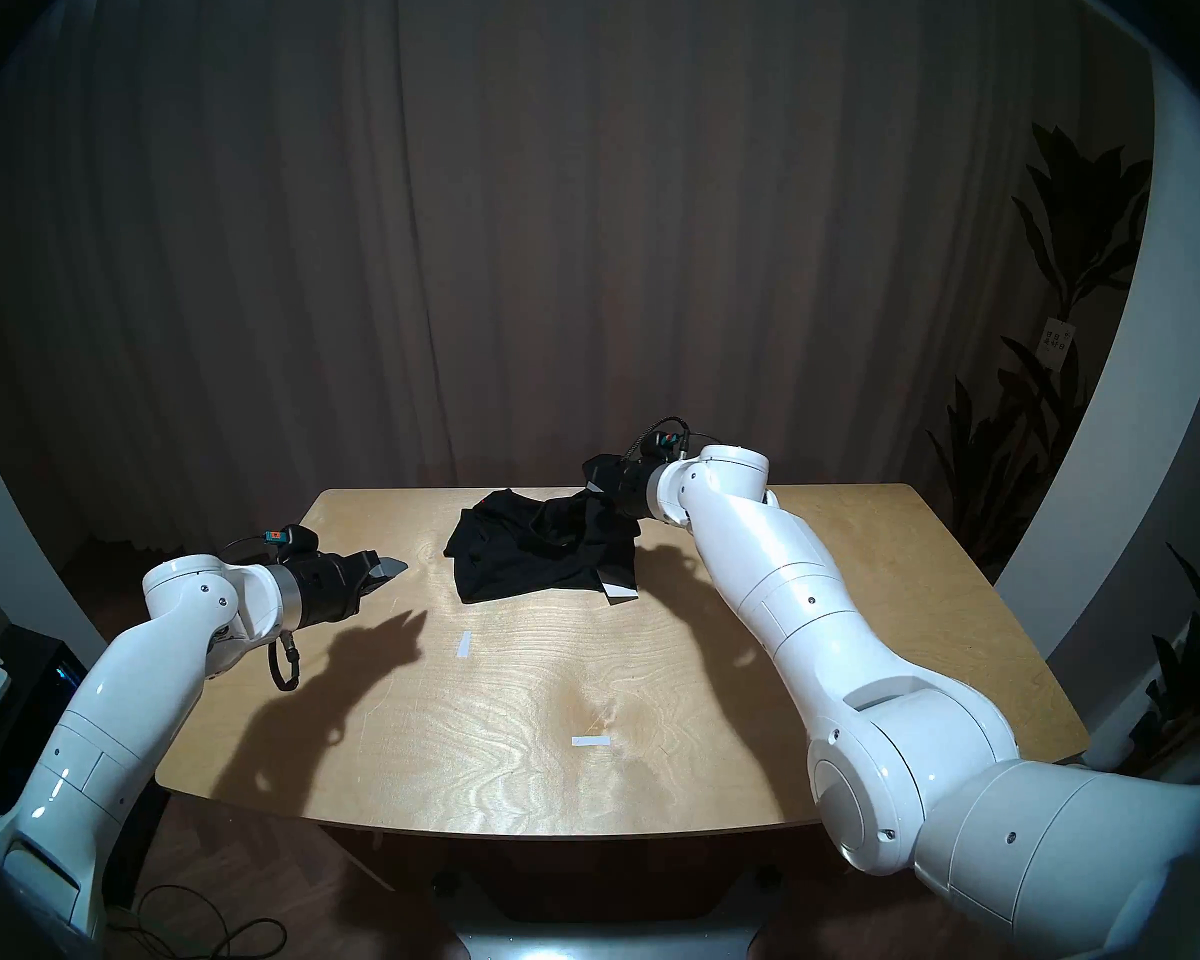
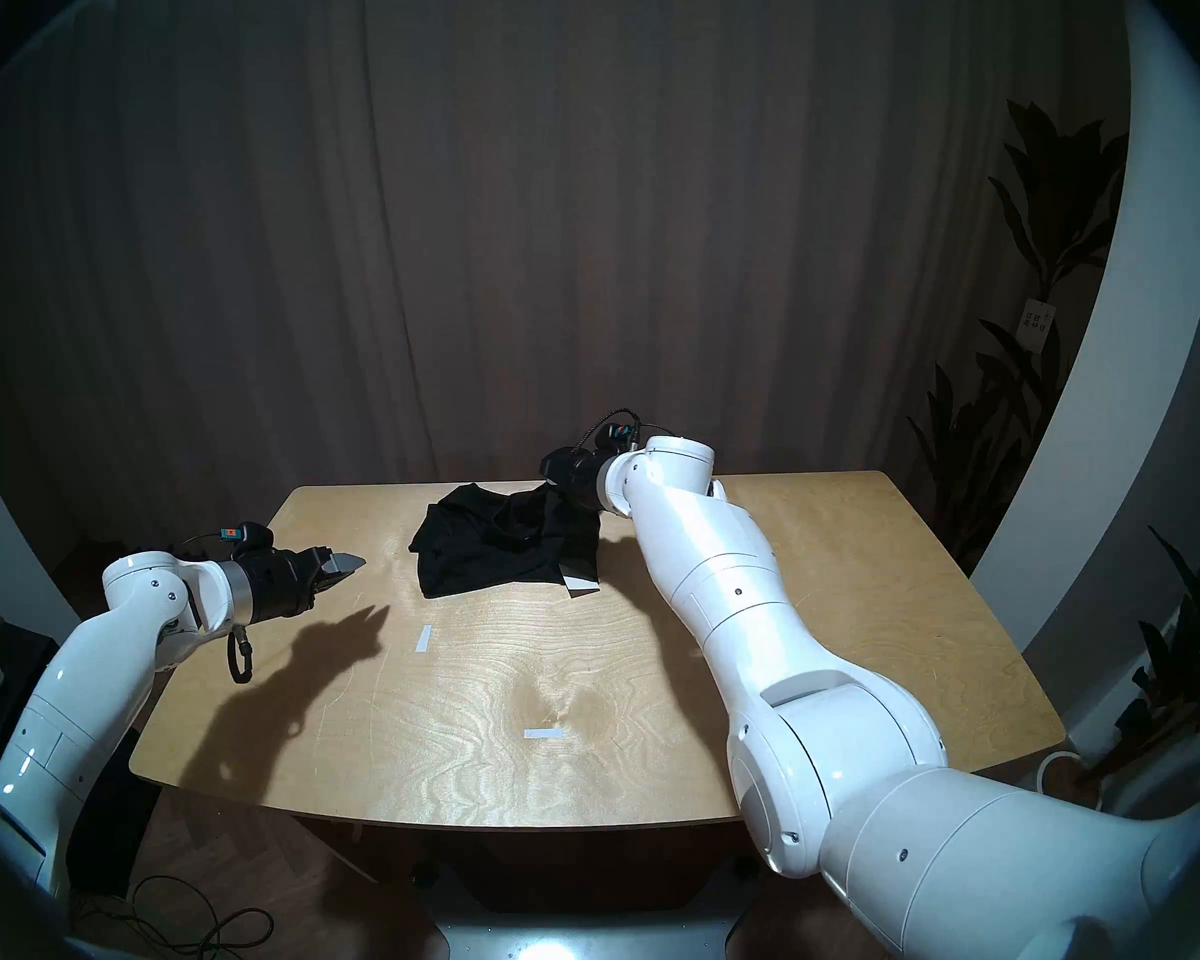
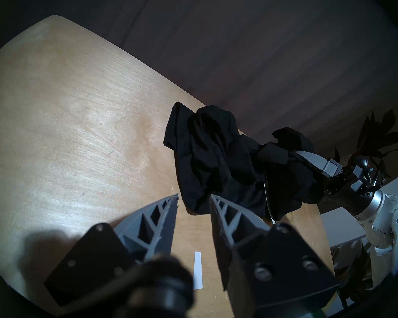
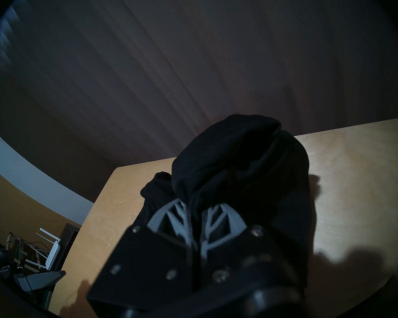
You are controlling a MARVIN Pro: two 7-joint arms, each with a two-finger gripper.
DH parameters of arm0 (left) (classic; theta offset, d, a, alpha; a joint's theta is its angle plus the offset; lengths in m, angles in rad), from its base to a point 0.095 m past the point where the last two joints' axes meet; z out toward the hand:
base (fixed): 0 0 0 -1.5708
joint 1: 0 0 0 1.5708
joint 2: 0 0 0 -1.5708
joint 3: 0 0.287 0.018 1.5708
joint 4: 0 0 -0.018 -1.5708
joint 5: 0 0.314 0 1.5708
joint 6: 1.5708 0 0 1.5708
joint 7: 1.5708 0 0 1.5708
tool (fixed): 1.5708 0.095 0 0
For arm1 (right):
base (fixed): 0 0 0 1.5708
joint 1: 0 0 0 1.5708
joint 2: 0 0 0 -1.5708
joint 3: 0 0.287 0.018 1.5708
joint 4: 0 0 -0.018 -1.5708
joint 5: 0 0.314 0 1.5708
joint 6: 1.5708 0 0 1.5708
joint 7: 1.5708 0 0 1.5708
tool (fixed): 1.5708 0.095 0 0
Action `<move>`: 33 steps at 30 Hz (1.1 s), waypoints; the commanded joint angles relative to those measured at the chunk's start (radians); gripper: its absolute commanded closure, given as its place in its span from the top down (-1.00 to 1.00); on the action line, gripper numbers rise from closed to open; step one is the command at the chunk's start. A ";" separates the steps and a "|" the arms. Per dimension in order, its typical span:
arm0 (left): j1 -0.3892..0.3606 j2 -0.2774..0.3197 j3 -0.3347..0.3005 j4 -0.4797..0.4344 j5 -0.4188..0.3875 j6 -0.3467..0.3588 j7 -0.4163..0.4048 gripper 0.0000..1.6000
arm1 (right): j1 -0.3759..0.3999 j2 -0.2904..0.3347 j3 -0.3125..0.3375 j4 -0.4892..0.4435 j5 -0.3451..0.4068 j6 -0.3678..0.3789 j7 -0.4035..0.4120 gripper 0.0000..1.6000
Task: Fold the shirt by bringing both sleeves in and then folding it in half
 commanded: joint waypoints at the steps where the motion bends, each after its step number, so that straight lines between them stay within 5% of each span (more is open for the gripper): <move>1: 0.036 0.020 -0.046 -0.024 -0.012 -0.020 -0.012 -0.05 | 0.082 -0.108 -0.037 0.057 0.003 -0.051 -0.042 -1.00; 10: 0.076 0.030 -0.107 -0.041 -0.037 -0.043 -0.026 -0.06 | 0.128 -0.218 -0.065 0.171 -0.001 -0.124 -0.099 -1.00; 33: 0.220 0.027 -0.255 -0.090 -0.084 -0.095 -0.027 -0.05 | 0.204 -0.352 -0.110 0.437 0.011 -0.305 -0.201 -1.00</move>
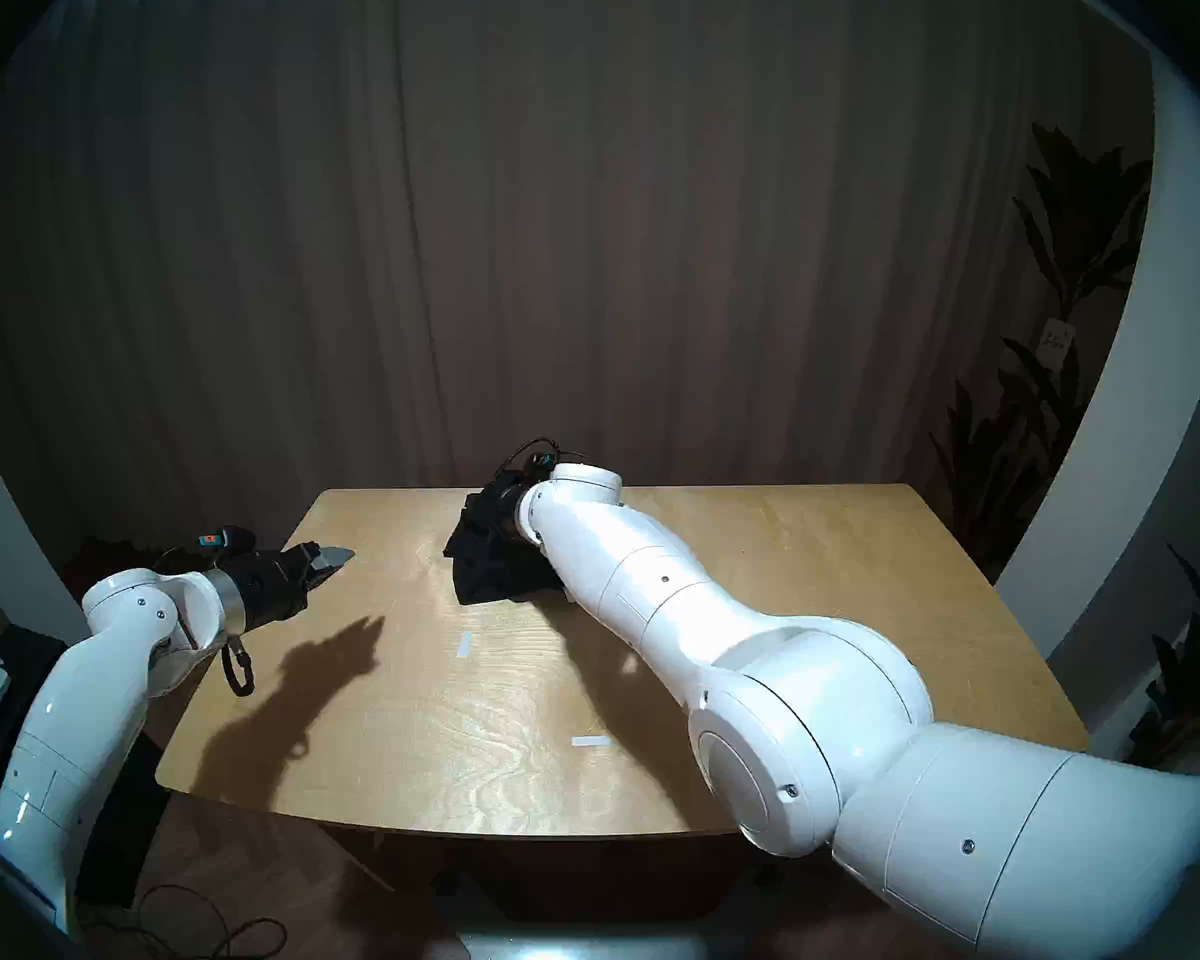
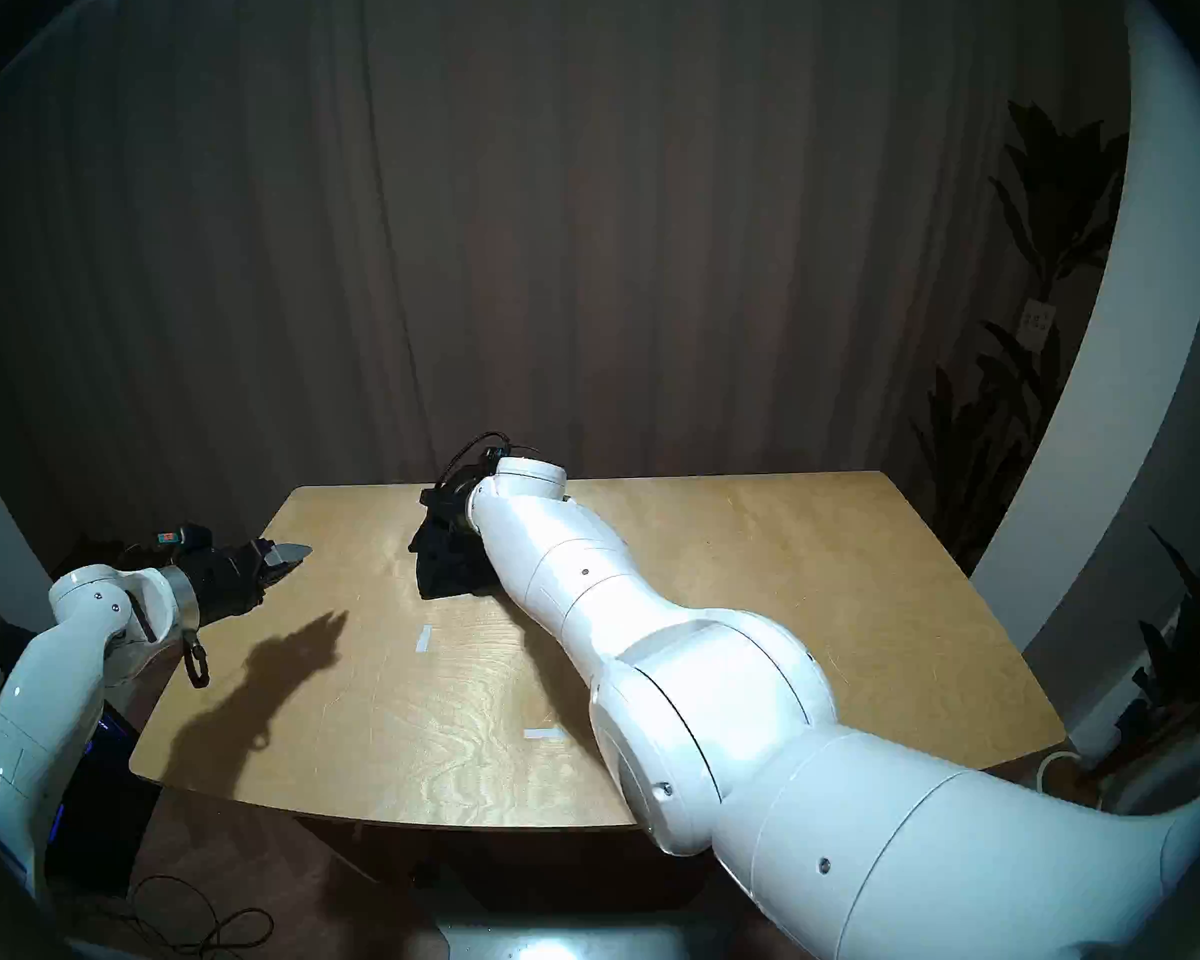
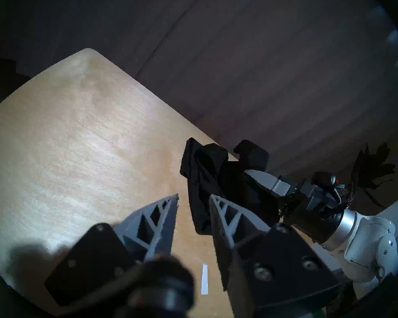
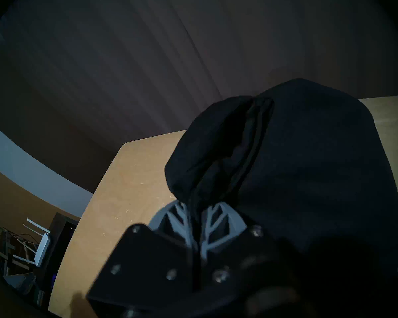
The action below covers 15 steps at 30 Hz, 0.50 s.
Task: Fold the shirt by bringing both sleeves in and then folding it in half
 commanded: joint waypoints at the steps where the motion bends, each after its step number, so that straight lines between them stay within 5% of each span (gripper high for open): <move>1: 0.046 -0.001 -0.054 -0.027 -0.010 -0.023 -0.003 -0.05 | 0.044 -0.062 -0.005 0.035 0.013 -0.058 -0.013 -1.00; 15: 0.118 -0.014 -0.109 -0.048 -0.029 -0.047 0.000 -0.04 | 0.046 -0.062 -0.032 0.106 0.044 -0.137 -0.042 -1.00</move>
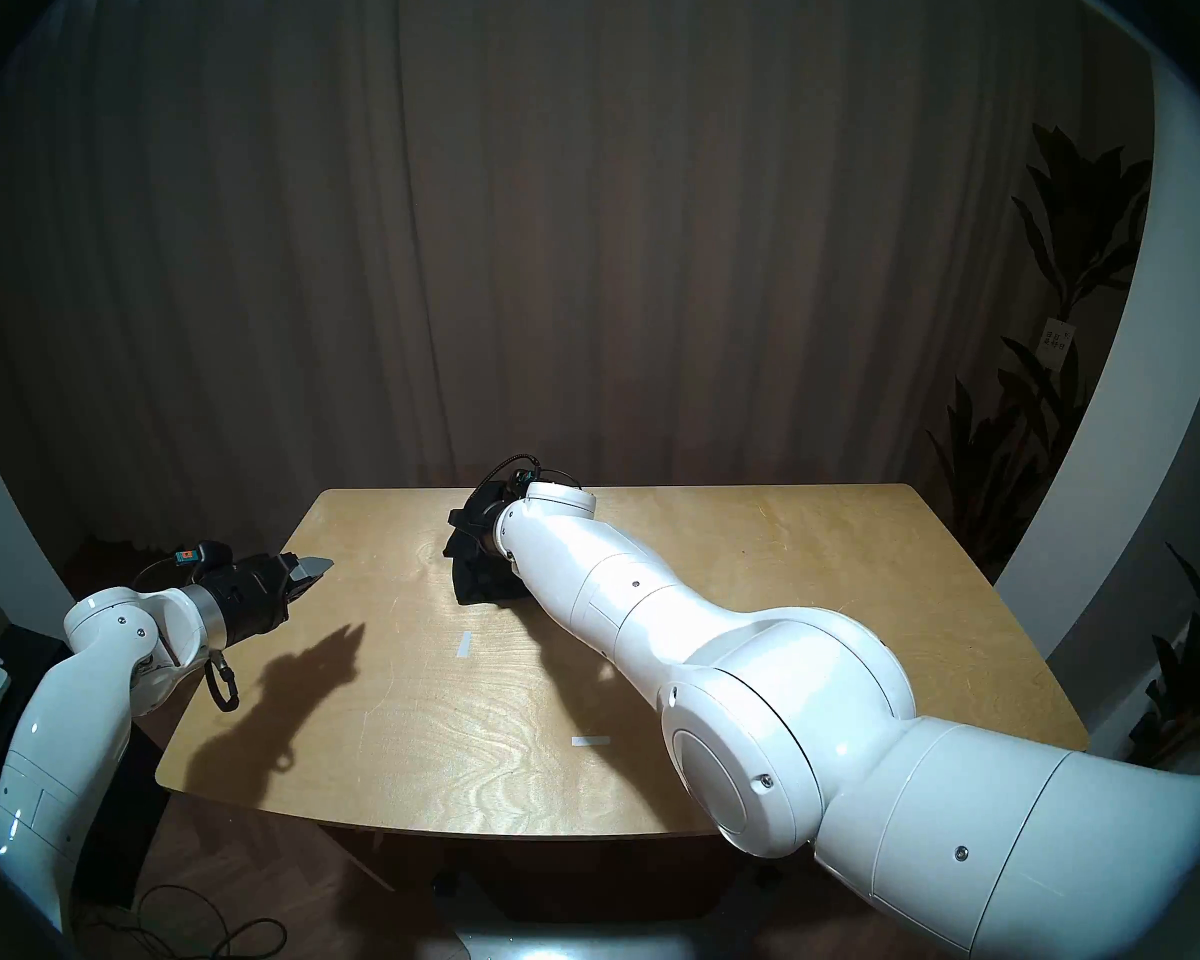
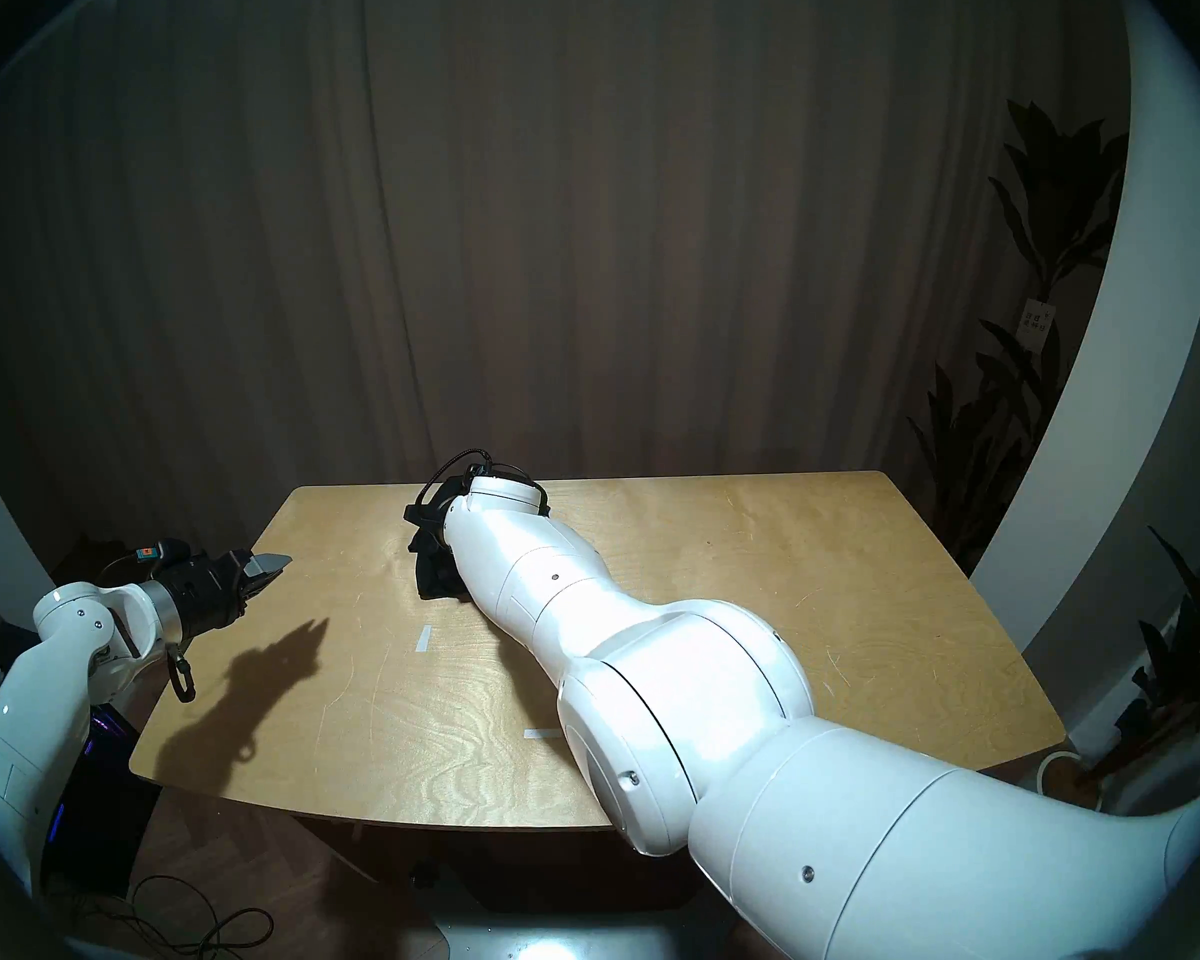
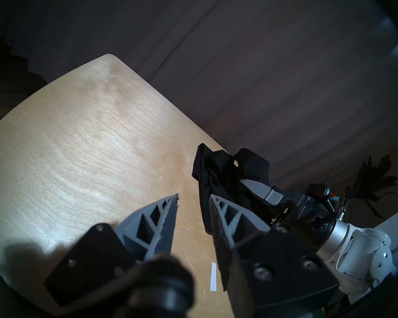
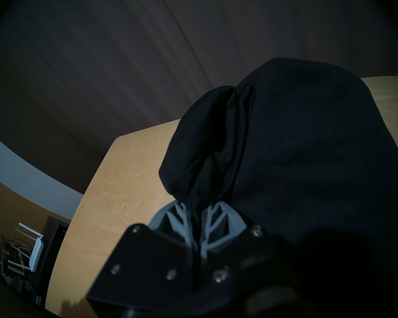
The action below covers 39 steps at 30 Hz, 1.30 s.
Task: Fold the shirt by bringing both sleeves in and then folding it in half
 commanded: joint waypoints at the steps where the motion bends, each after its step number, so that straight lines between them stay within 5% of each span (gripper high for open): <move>1: 0.030 -0.007 -0.040 -0.025 -0.006 -0.019 -0.002 -0.04 | 0.023 -0.021 -0.019 -0.004 0.012 -0.043 0.009 -1.00; 6: 0.049 -0.013 -0.058 -0.029 -0.011 -0.027 -0.002 -0.04 | 0.024 -0.021 -0.045 -0.002 0.018 -0.057 0.012 -1.00; 7: 0.052 -0.014 -0.060 -0.029 -0.012 -0.028 -0.002 -0.04 | 0.023 -0.021 -0.049 -0.001 0.018 -0.059 0.013 -0.41; 10: 0.062 -0.018 -0.068 -0.033 -0.016 -0.033 -0.002 -0.04 | 0.023 -0.021 -0.066 -0.001 0.020 -0.068 0.018 -0.04; 11: 0.064 -0.019 -0.070 -0.034 -0.017 -0.034 -0.002 -0.04 | 0.023 -0.021 -0.070 -0.001 0.021 -0.070 0.019 1.00; 39: 0.147 -0.058 -0.136 -0.078 -0.032 -0.075 -0.002 -0.07 | 0.050 -0.021 -0.237 -0.046 0.030 -0.115 0.104 1.00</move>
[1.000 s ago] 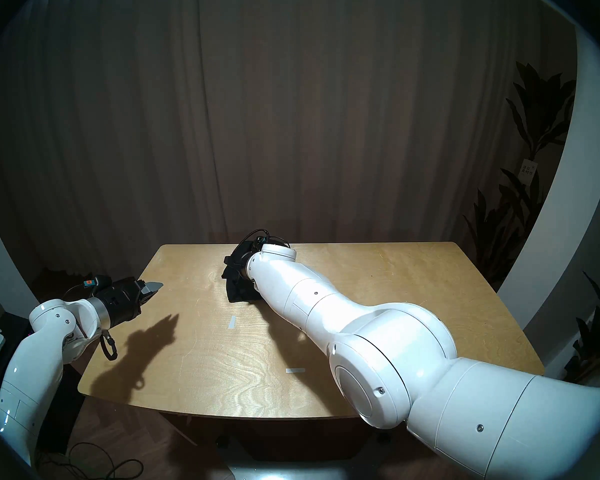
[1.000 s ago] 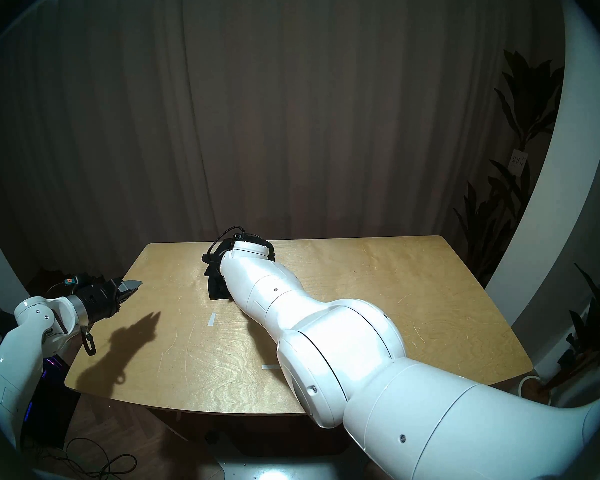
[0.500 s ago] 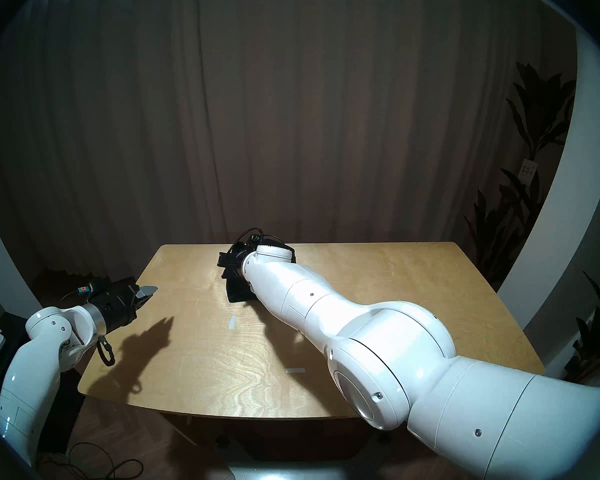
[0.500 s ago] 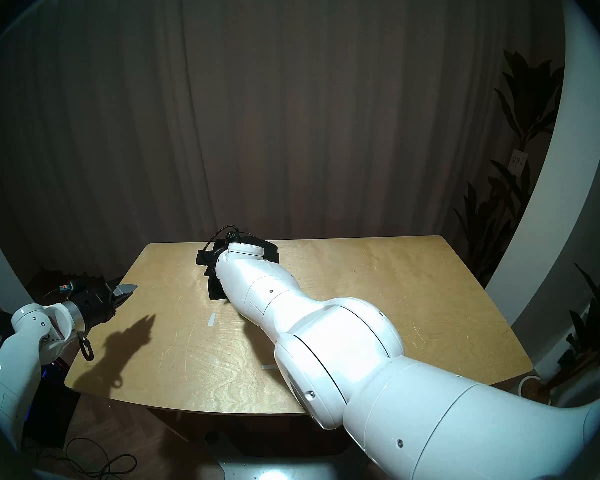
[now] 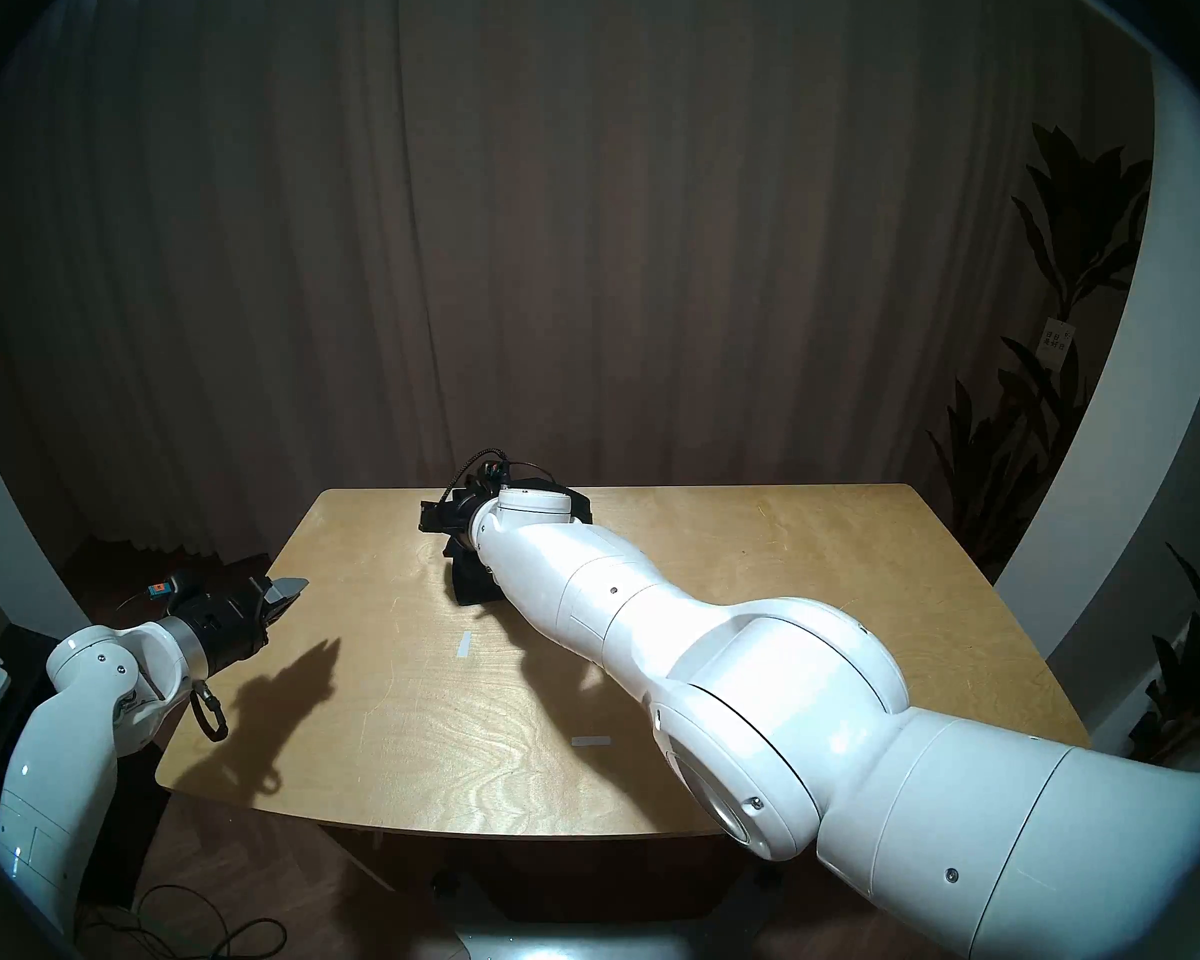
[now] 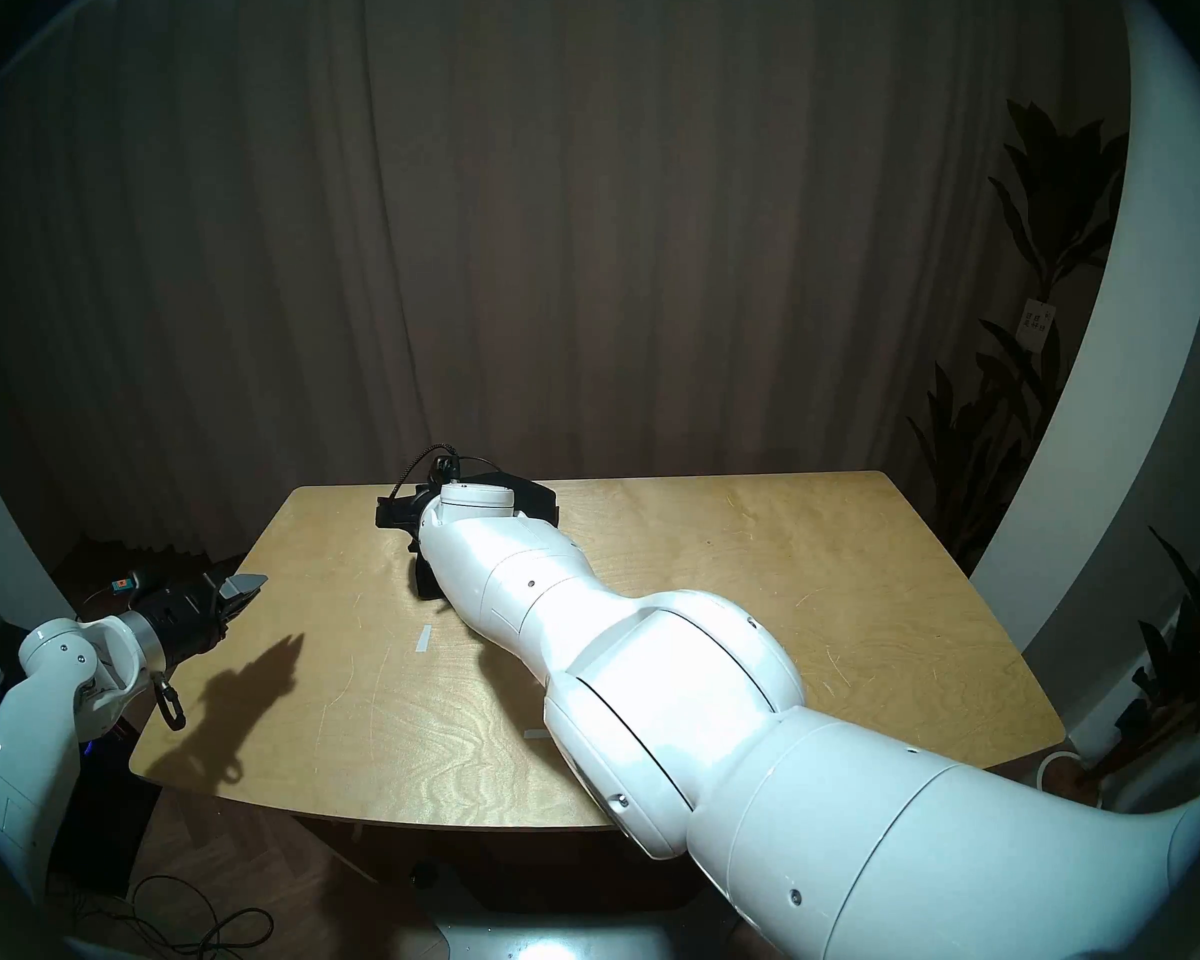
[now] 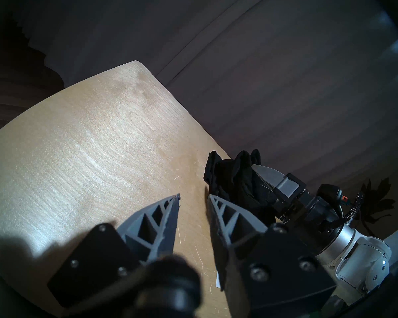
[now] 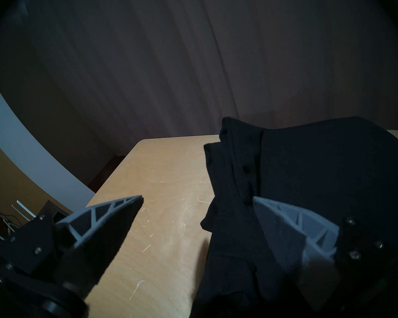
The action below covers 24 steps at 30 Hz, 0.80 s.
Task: Fold the shirt by bringing both sleeves in and then folding it in half
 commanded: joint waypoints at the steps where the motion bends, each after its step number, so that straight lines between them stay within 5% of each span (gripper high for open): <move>1: 0.011 -0.004 -0.036 -0.032 0.003 -0.021 -0.004 -0.07 | 0.034 -0.014 -0.024 -0.041 0.010 -0.026 0.032 1.00; 11: -0.005 0.001 -0.066 -0.098 0.055 -0.088 -0.002 -0.02 | 0.090 -0.014 -0.131 -0.055 -0.088 -0.133 0.063 1.00; 15: -0.031 0.000 -0.050 -0.134 0.101 -0.131 0.004 0.22 | 0.095 0.049 -0.174 -0.059 -0.145 -0.196 0.069 1.00; 17: -0.048 0.002 -0.035 -0.152 0.126 -0.152 0.008 0.15 | 0.095 0.086 -0.187 -0.059 -0.168 -0.229 0.064 1.00; 21: -0.077 0.012 0.002 -0.182 0.175 -0.180 0.014 -0.39 | 0.102 0.138 -0.187 -0.042 -0.201 -0.278 0.035 1.00; 22: -0.085 0.015 0.012 -0.189 0.189 -0.188 0.016 -0.73 | 0.100 0.163 -0.193 -0.049 -0.209 -0.289 0.032 1.00; 24: -0.098 0.017 0.028 -0.199 0.209 -0.200 0.018 -1.00 | 0.107 0.172 -0.179 -0.032 -0.218 -0.304 0.011 1.00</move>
